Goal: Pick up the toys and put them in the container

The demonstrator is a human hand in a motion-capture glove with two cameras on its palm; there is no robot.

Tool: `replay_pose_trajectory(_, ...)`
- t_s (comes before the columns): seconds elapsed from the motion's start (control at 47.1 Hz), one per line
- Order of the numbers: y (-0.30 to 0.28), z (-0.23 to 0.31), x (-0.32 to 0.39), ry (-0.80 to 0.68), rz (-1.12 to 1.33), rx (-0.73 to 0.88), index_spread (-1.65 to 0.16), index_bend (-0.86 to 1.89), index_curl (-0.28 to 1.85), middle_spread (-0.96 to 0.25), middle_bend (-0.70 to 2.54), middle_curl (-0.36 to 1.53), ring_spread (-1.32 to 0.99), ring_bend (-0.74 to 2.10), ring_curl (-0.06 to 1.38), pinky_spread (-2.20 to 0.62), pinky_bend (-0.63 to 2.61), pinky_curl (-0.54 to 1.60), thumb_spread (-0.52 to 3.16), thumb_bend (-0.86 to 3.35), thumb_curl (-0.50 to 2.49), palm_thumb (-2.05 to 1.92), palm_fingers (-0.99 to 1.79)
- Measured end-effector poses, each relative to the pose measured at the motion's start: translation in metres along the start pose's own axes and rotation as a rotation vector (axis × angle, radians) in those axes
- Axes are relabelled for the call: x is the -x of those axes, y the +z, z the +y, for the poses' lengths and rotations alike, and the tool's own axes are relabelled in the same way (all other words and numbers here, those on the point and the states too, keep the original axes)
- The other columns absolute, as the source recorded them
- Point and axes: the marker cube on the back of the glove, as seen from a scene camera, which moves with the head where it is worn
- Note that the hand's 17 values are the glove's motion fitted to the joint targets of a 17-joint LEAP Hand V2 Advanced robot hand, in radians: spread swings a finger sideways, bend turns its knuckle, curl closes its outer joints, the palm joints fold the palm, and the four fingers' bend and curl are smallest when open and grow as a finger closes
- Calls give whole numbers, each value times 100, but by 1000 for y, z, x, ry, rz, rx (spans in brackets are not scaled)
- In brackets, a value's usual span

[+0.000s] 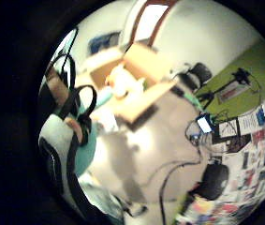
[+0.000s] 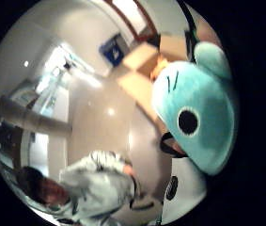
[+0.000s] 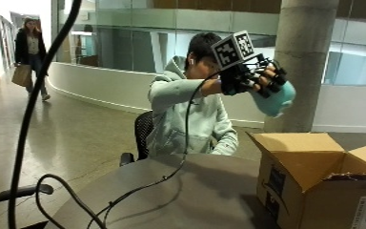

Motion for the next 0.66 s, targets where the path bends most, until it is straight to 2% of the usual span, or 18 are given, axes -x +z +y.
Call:
replay_pose_trajectory(0.064, 14, -23, -1, 69, -17, 69, -36, 18, 37, -28, 51, 52, -35, 95, 51, -36, 103, 44, 50, 15, 73, 72, 60)
replay_pose_trajectory(0.085, 18, -26, 2, 85, -29, 96, -35, 15, 37, -23, 37, 48, -30, 77, 47, -30, 102, 45, 58, 12, 71, 68, 7)
replay_pose_trajectory(0.106, 22, -29, 5, 96, -41, 113, -33, 18, 42, -18, 32, 49, -24, 65, 49, -25, 106, 51, 64, 7, 68, 61, -28)
replay_pose_trajectory(0.17, 30, -33, 8, 103, -58, 110, -29, 10, 36, -10, 20, 43, -16, 39, 40, -16, 102, 45, 77, -3, 61, 47, -48)
replay_pose_trajectory(0.318, 41, -31, 3, 93, -63, 97, -26, 7, 28, -2, 10, 35, -7, 18, 26, -4, 95, 38, 96, -6, 52, 33, -37)
replay_pose_trajectory(0.657, 37, 13, -25, 66, -46, 126, -26, 17, 27, 2, 12, 27, -1, 16, 23, 4, 79, 32, 115, -1, 41, 26, -22)
